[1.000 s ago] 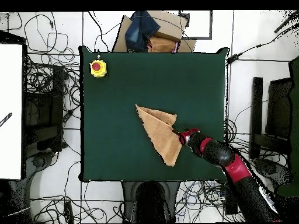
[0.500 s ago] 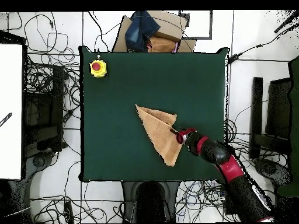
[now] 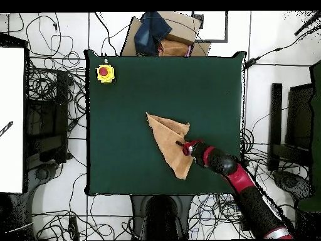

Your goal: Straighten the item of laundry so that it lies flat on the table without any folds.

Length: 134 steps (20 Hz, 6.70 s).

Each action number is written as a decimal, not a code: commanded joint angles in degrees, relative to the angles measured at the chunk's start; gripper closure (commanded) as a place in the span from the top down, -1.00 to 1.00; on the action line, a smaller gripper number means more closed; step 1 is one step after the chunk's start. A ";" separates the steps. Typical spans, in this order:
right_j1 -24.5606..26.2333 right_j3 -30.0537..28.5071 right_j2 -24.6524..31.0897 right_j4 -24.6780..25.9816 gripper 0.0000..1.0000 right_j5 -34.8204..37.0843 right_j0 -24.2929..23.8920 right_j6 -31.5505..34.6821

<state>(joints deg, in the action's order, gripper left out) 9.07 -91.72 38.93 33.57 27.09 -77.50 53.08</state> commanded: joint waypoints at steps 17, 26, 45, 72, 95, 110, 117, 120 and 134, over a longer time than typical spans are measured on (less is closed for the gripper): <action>-5.36 6.59 -6.26 2.31 1.00 -1.86 5.63 3.84; -7.40 7.47 -9.41 1.78 1.00 -1.74 7.95 6.44; -10.71 7.52 -13.10 0.62 1.00 -0.33 10.55 5.84; -8.41 7.61 -15.23 -0.52 1.00 -1.98 11.67 8.58; -14.41 1.42 -22.29 -2.89 1.00 2.25 14.31 10.40; -5.25 1.45 -15.26 -0.24 1.00 -7.69 7.64 3.85; -6.29 -1.97 -15.19 -0.75 1.00 -8.76 6.86 6.39; -5.74 -3.18 -15.31 -1.65 1.00 -10.42 7.90 8.98; 4.22 -10.79 -7.19 -9.67 1.00 -9.29 -3.62 8.86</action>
<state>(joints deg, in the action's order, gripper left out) 1.05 -97.77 27.10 28.92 15.07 -79.87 53.06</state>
